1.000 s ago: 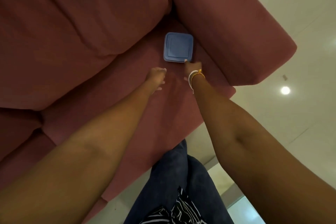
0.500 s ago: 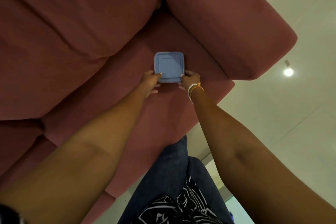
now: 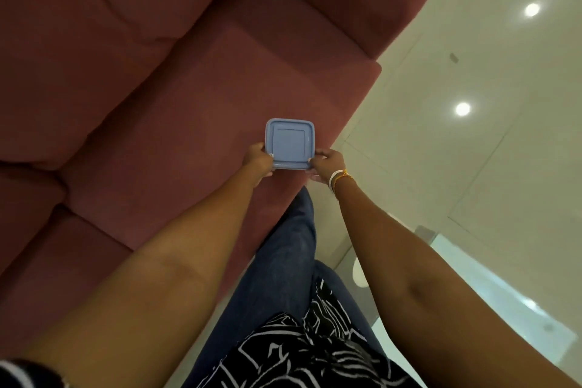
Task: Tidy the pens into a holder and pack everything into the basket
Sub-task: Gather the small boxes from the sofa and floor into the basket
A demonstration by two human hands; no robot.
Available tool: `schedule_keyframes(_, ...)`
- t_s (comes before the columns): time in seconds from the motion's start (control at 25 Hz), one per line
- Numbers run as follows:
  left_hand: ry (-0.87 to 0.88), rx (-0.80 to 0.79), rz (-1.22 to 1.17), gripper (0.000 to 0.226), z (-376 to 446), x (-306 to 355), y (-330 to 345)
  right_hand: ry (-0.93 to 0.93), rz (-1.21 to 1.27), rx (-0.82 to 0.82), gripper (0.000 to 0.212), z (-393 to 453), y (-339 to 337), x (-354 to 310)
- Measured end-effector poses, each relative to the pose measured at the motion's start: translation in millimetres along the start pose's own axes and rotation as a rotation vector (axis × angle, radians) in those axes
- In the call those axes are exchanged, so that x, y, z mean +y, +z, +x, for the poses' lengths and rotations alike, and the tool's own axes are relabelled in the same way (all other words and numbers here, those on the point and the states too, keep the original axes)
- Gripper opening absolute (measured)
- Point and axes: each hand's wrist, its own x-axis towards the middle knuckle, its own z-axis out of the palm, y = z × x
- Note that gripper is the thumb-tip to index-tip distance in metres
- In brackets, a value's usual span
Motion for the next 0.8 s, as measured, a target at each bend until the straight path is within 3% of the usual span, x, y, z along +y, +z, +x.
schedule_keyframes(0.2,0.112,-0.020,0.216,0.034,-73.9,-118.0,-13.5,0.033,0.083,0.030,0.017,-92.5,36.2,125.8)
schedule_keyframes(0.48,0.112,-0.088,0.423,0.035,-167.5,-274.5,-50.8,0.153,0.133,0.017,0.029,-209.8,97.6,273.2)
schedule_keyframes(0.8,0.195,-0.229,0.605,0.036,-239.5,-434.2,-101.8,0.108,0.177,0.161,0.026,-320.6,201.6,424.9)
